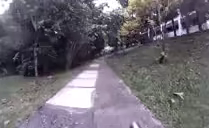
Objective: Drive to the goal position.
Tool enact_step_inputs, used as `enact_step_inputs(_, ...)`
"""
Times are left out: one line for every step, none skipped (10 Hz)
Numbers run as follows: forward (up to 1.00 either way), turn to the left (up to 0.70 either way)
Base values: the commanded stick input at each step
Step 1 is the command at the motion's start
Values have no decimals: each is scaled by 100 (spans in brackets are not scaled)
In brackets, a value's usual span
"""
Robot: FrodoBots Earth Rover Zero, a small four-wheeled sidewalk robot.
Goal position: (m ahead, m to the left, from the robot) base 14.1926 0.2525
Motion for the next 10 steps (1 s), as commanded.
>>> enact_step_inputs(70, 1)
enact_step_inputs(70, 1)
enact_step_inputs(70, 1)
enact_step_inputs(70, 1)
enact_step_inputs(70, 1)
enact_step_inputs(70, 1)
enact_step_inputs(70, 1)
enact_step_inputs(70, 1)
enact_step_inputs(70, 1)
enact_step_inputs(70, 1)
